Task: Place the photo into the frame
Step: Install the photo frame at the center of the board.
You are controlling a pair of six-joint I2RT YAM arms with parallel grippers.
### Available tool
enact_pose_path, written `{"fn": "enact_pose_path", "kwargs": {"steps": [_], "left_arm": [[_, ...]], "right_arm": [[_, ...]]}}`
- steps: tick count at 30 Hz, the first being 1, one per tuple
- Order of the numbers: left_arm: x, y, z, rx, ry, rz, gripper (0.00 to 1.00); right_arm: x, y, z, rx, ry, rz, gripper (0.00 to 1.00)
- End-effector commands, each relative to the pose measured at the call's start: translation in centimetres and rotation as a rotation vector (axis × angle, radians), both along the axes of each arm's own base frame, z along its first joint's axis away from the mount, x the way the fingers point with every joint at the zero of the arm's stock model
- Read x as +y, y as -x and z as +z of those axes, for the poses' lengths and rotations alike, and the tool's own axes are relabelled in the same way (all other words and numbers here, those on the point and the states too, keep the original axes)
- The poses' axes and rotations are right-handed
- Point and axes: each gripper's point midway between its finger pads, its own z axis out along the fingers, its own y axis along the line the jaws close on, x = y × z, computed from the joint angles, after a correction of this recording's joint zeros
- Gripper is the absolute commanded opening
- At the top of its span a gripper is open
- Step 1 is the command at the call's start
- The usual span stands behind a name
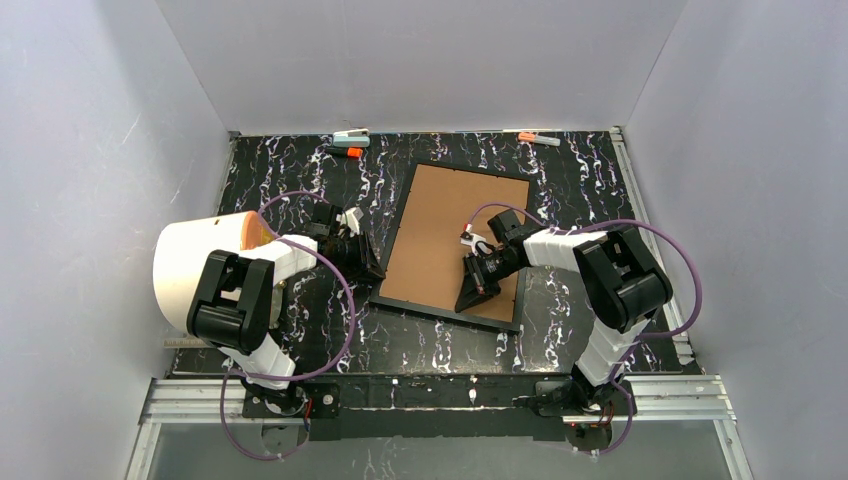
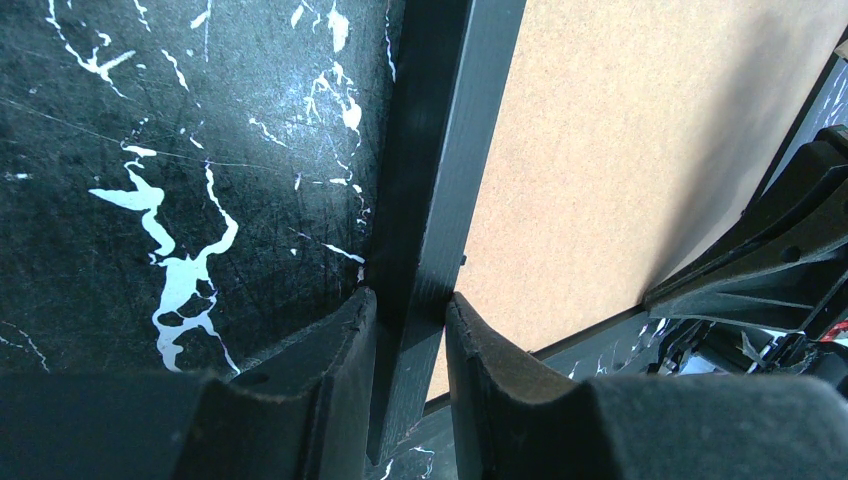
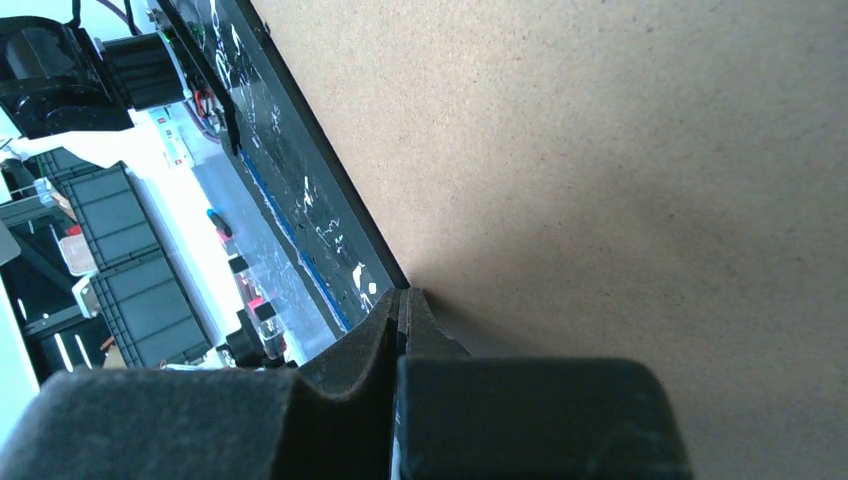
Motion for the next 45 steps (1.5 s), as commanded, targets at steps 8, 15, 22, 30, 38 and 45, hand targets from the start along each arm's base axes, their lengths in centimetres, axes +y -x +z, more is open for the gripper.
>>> {"fn": "enact_pose_path", "kwargs": {"steps": [8, 15, 22, 30, 38, 45], "left_arm": [[2.3, 1.6, -2.8, 0.077, -0.134, 0.017, 0.23], [2.5, 1.5, -2.9, 0.081, -0.147, 0.021, 0.23], [2.8, 1.4, -3.2, 0.092, -0.166, 0.020, 0.23], [2.7, 0.9, -2.9, 0.087, -0.165, 0.024, 0.23], [1.7, 0.2, -1.6, 0.059, -0.115, 0.015, 0.38], [0.0, -0.5, 0.3, 0.021, -0.003, -0.005, 0.46]], "right_arm": [[-5.7, -0.7, -6.2, -0.056, 0.352, -0.061, 0.09], [-6.2, -3.2, -4.9, -0.225, 0.377, -0.090, 0.08], [-5.4, -5.2, -1.8, -0.379, 0.313, -0.105, 0.09], [-4.1, -9.1, 4.2, -0.478, 0.258, -0.240, 0.15], [-5.0, -12.0, 7.4, -0.492, 0.307, -0.430, 0.30], [-8.3, -14.2, 8.1, -0.464, 0.504, -0.685, 0.55]]}}
